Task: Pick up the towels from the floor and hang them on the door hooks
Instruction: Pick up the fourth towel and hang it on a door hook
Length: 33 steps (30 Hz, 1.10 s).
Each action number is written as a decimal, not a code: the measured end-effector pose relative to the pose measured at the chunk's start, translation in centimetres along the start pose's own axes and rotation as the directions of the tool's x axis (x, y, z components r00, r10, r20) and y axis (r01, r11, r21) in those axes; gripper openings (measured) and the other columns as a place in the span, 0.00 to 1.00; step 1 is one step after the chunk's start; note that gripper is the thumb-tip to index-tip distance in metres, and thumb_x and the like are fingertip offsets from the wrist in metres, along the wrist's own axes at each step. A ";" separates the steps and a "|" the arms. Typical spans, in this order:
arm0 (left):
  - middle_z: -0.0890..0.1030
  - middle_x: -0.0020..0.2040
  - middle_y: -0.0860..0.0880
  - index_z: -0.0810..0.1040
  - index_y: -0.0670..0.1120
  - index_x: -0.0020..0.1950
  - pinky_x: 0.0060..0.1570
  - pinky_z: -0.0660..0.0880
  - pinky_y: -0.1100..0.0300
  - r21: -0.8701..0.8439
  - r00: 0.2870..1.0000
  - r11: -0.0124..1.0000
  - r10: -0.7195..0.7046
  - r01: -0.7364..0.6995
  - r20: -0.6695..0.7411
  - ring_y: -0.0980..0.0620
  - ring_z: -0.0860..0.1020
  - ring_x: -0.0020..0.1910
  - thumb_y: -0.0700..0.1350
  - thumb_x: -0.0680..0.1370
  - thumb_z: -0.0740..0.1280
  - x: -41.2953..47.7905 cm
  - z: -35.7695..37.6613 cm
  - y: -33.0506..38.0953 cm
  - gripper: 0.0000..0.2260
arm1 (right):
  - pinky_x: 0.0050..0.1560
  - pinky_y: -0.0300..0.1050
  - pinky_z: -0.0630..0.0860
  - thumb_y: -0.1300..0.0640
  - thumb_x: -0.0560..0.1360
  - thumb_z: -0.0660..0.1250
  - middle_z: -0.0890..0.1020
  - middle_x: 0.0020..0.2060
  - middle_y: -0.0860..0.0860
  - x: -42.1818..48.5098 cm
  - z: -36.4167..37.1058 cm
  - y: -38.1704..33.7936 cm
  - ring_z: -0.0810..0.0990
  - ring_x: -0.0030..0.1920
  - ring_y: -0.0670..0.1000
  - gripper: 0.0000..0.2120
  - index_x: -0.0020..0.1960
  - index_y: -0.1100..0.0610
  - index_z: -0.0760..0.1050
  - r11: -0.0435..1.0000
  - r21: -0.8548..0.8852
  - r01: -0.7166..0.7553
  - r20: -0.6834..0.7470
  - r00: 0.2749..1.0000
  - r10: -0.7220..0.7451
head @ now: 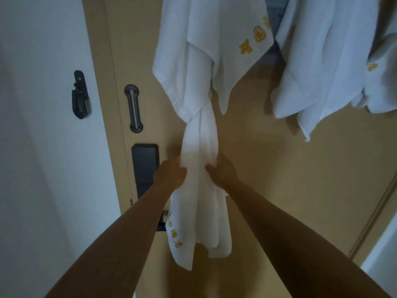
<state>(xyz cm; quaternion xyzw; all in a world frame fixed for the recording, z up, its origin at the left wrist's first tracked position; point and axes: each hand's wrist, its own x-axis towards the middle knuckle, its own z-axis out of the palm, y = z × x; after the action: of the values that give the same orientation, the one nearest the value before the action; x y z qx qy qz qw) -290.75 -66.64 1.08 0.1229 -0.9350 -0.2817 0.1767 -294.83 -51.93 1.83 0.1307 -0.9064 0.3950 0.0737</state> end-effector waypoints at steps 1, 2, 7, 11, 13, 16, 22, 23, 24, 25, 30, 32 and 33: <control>0.78 0.58 0.41 0.71 0.41 0.63 0.53 0.75 0.51 0.005 0.999 1.000 -0.009 0.009 -0.036 0.42 0.77 0.55 0.48 0.80 0.59 0.0 0.1 -0.2 0.16 | 0.68 0.52 0.66 0.52 0.78 0.61 0.69 0.69 0.59 0.1 0.0 0.3 0.68 0.68 0.59 0.27 0.72 0.63 0.60 1.000 -0.021 -0.001 -0.017 1.000 0.001; 0.78 0.58 0.40 0.71 0.40 0.62 0.52 0.74 0.51 -0.006 0.998 1.000 -0.020 0.019 -0.058 0.41 0.77 0.55 0.48 0.80 0.58 0.1 0.3 -0.5 0.15 | 0.68 0.50 0.66 0.52 0.78 0.60 0.69 0.69 0.59 0.2 0.0 0.7 0.68 0.68 0.59 0.26 0.72 0.62 0.60 1.000 -0.022 -0.016 -0.033 0.999 0.015; 0.78 0.56 0.41 0.72 0.40 0.60 0.51 0.73 0.52 0.118 0.996 0.991 0.069 -0.062 -0.055 0.41 0.77 0.55 0.49 0.81 0.57 -0.8 2.5 -0.6 0.15 | 0.66 0.49 0.65 0.52 0.78 0.60 0.70 0.68 0.60 0.0 0.3 3.1 0.69 0.67 0.59 0.25 0.71 0.63 0.62 0.998 -0.038 -0.040 -0.004 0.999 0.040; 0.81 0.51 0.44 0.74 0.42 0.53 0.47 0.72 0.54 0.353 0.986 0.925 0.162 -0.143 -0.027 0.43 0.79 0.50 0.52 0.80 0.56 -2.0 5.0 -1.6 0.15 | 0.61 0.49 0.69 0.51 0.77 0.62 0.73 0.64 0.59 -1.2 0.6 4.1 0.73 0.63 0.60 0.24 0.68 0.63 0.64 0.999 -0.049 -0.021 0.011 1.000 0.022; 0.81 0.50 0.44 0.74 0.42 0.52 0.45 0.70 0.55 0.366 0.992 0.923 0.122 -0.118 0.012 0.44 0.79 0.49 0.53 0.80 0.55 -2.7 6.0 -2.2 0.17 | 0.58 0.49 0.71 0.51 0.77 0.63 0.75 0.61 0.59 -2.1 0.7 4.6 0.74 0.60 0.59 0.23 0.66 0.63 0.65 0.998 -0.062 -0.021 0.016 1.000 0.022; 0.78 0.41 0.48 0.74 0.43 0.45 0.40 0.67 0.58 0.371 0.991 0.923 0.061 -0.101 0.120 0.46 0.79 0.45 0.54 0.81 0.52 -4.2 7.2 -2.4 0.18 | 0.52 0.48 0.72 0.53 0.77 0.63 0.76 0.58 0.58 -4.1 0.7 5.8 0.76 0.53 0.57 0.21 0.64 0.62 0.66 0.996 -0.086 -0.037 0.026 0.999 0.039; 0.71 0.33 0.51 0.69 0.45 0.33 0.37 0.66 0.62 0.398 0.934 0.894 0.056 -0.204 0.352 0.53 0.73 0.36 0.50 0.79 0.56 -8.3 9.6 -0.8 0.16 | 0.56 0.47 0.72 0.56 0.78 0.61 0.77 0.59 0.57 -9.5 -1.0 8.9 0.76 0.58 0.56 0.17 0.65 0.59 0.67 0.981 -0.151 -0.120 0.046 0.991 0.128; 0.74 0.37 0.50 0.71 0.45 0.38 0.41 0.68 0.61 0.397 0.922 0.886 0.079 -0.240 0.380 0.51 0.75 0.40 0.50 0.79 0.56 -9.1 9.7 0.4 0.14 | 0.56 0.47 0.72 0.55 0.78 0.61 0.78 0.59 0.56 -10.6 -1.7 9.5 0.76 0.58 0.55 0.17 0.65 0.59 0.68 0.978 -0.162 -0.135 0.036 0.989 0.142; 0.76 0.42 0.49 0.73 0.44 0.43 0.44 0.68 0.59 0.397 0.910 0.876 0.104 -0.275 0.401 0.49 0.77 0.45 0.50 0.79 0.56 -10.0 9.9 1.7 0.12 | 0.57 0.46 0.71 0.55 0.78 0.61 0.78 0.59 0.56 -11.9 -2.4 10.1 0.76 0.58 0.55 0.16 0.64 0.58 0.68 0.974 -0.171 -0.150 0.024 0.987 0.156; 0.78 0.46 0.47 0.74 0.44 0.49 0.45 0.68 0.58 0.398 0.898 0.864 0.129 -0.310 0.420 0.48 0.78 0.48 0.50 0.78 0.56 -11.2 10.0 3.3 0.12 | 0.57 0.46 0.71 0.54 0.78 0.61 0.77 0.59 0.55 -13.4 -3.3 10.8 0.76 0.58 0.54 0.16 0.64 0.58 0.69 0.970 -0.178 -0.168 0.010 0.985 0.173; 0.80 0.52 0.46 0.76 0.43 0.51 0.45 0.68 0.60 0.292 0.823 0.840 0.277 -0.458 0.495 0.47 0.79 0.50 0.49 0.77 0.58 -19.6 11.7 10.3 0.12 | 0.58 0.45 0.71 0.53 0.78 0.61 0.77 0.58 0.54 -23.2 -9.0 14.3 0.76 0.57 0.53 0.15 0.63 0.57 0.70 0.933 -0.194 -0.304 -0.102 0.952 0.289; 0.80 0.52 0.46 0.76 0.43 0.52 0.44 0.68 0.60 0.232 0.756 0.804 0.356 -0.548 0.550 0.47 0.78 0.49 0.50 0.77 0.58 -23.8 12.5 13.1 0.13 | 0.59 0.45 0.71 0.53 0.78 0.61 0.77 0.59 0.54 -28.1 -11.8 15.6 0.76 0.58 0.53 0.16 0.64 0.57 0.70 0.905 -0.197 -0.377 -0.151 0.924 0.352; 0.80 0.52 0.46 0.75 0.44 0.54 0.44 0.67 0.59 0.204 0.714 0.781 0.387 -0.591 0.584 0.47 0.78 0.50 0.50 0.77 0.58 -25.9 12.8 14.6 0.14 | 0.59 0.45 0.70 0.52 0.78 0.60 0.77 0.59 0.54 -30.7 -13.3 16.2 0.76 0.58 0.53 0.16 0.64 0.58 0.70 0.888 -0.196 -0.415 -0.180 0.906 0.383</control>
<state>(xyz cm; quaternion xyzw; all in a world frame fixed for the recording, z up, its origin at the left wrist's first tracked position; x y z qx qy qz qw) -274.22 -40.10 -7.32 -0.1820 -0.9808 -0.0606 -0.0353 -269.94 -26.10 -7.75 -0.0954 -0.9461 0.3020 0.0672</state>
